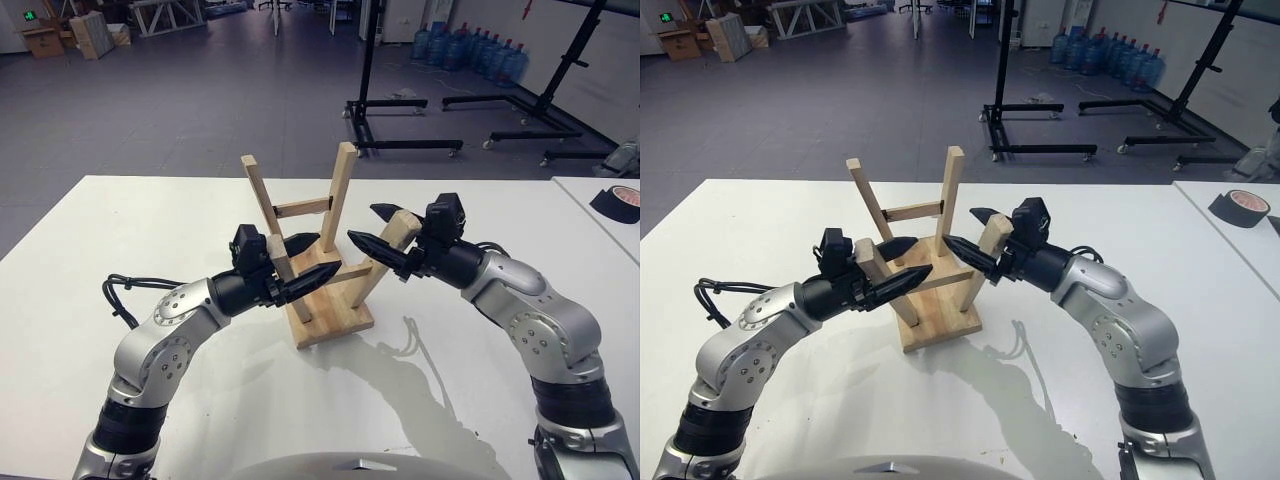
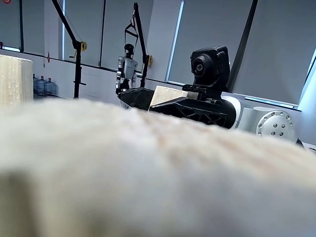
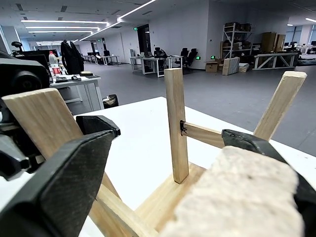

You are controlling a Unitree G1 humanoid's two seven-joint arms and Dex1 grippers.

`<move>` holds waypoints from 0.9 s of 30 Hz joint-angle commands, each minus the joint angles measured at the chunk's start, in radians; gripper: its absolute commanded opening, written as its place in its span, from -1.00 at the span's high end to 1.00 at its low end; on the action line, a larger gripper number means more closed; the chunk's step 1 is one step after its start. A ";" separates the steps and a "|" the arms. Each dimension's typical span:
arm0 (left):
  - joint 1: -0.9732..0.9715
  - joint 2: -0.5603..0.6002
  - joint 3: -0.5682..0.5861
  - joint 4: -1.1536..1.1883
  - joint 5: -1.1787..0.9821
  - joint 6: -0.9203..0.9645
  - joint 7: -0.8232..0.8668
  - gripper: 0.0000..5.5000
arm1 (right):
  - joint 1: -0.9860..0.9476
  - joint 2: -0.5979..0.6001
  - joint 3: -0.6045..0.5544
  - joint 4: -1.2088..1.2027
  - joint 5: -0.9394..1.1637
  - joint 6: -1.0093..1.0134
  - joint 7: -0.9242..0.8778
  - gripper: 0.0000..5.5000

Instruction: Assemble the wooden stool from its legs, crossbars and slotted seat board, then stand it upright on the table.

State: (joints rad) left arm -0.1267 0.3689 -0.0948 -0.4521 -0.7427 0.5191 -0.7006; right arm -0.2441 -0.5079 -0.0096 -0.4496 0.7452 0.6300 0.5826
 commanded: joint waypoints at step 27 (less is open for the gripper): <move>0.115 0.056 0.096 -0.115 -0.181 0.032 -0.075 -0.31 | -0.032 -0.065 0.057 0.098 -0.156 -0.065 0.147 -0.47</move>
State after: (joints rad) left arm -0.0044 0.4100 -0.0119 -0.5477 -0.9172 0.5429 -0.7761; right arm -0.2837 -0.5616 0.0505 -0.3534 0.6068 0.5747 0.7254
